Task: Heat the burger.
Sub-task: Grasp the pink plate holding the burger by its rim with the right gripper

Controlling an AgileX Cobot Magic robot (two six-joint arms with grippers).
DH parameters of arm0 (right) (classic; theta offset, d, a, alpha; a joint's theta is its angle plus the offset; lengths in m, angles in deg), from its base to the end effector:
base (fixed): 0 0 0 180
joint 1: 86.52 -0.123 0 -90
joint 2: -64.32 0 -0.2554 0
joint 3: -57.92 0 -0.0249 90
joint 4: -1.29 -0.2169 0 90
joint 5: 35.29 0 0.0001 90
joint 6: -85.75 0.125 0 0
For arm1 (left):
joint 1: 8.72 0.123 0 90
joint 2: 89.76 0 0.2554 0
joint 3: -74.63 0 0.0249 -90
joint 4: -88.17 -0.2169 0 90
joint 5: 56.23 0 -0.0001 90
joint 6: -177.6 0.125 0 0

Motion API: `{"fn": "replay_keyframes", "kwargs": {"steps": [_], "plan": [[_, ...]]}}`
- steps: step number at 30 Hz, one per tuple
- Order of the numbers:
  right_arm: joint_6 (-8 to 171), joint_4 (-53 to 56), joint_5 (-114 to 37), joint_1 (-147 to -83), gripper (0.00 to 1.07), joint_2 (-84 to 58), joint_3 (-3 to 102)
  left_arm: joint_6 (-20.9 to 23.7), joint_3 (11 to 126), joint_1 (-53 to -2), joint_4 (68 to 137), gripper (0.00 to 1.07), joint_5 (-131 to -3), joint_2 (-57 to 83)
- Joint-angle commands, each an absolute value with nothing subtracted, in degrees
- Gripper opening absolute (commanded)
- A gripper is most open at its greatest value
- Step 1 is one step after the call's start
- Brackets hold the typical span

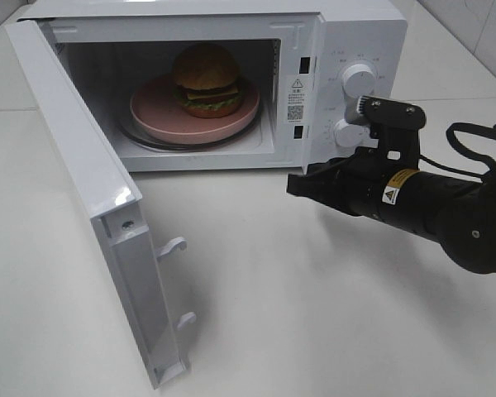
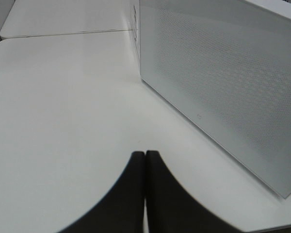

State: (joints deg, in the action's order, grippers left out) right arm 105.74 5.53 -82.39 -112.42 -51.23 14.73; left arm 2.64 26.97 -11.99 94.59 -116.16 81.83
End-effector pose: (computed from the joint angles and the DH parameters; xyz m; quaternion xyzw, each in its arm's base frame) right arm 0.2920 0.1493 0.1140 -0.0786 0.8238 0.2265 0.5138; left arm 0.0246 -0.0135 0.2478 0.0632 0.8444 -0.0478 0.5299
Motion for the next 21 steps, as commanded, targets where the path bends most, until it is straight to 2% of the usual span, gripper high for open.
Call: {"fn": "replay_keyframes", "kwargs": {"steps": [1, 9, 11, 12, 16, 21], "plan": [[94.4, 11.94, -79.98, -112.53, 0.03, -49.92, 14.9, 2.24, 26.8, -11.87, 94.59, 0.0, -115.64, 82.98], [86.72, 12.29, -68.41, -112.53, 0.04, -47.57, 15.19, 2.24, 26.8, -11.87, 94.59, 0.0, -115.64, 82.98], [87.01, 12.29, -54.48, -112.53, 0.04, -45.45, 18.23, 2.24, 26.8, -11.87, 94.59, 0.0, -115.64, 82.98], [87.01, 12.29, -54.48, -112.53, 0.04, -45.45, 18.23, 2.24, 26.8, -11.87, 94.59, 0.0, -115.64, 82.98], [87.41, 12.06, -34.83, -112.53, 0.05, -44.13, 25.33, 2.24, 26.8, -11.87, 94.59, 0.0, -115.64, 82.98], [87.35, 9.37, -21.48, -112.65, 0.05, -43.79, 31.06, 2.24, 26.8, -11.87, 94.59, 0.0, -115.64, 82.98]]}}
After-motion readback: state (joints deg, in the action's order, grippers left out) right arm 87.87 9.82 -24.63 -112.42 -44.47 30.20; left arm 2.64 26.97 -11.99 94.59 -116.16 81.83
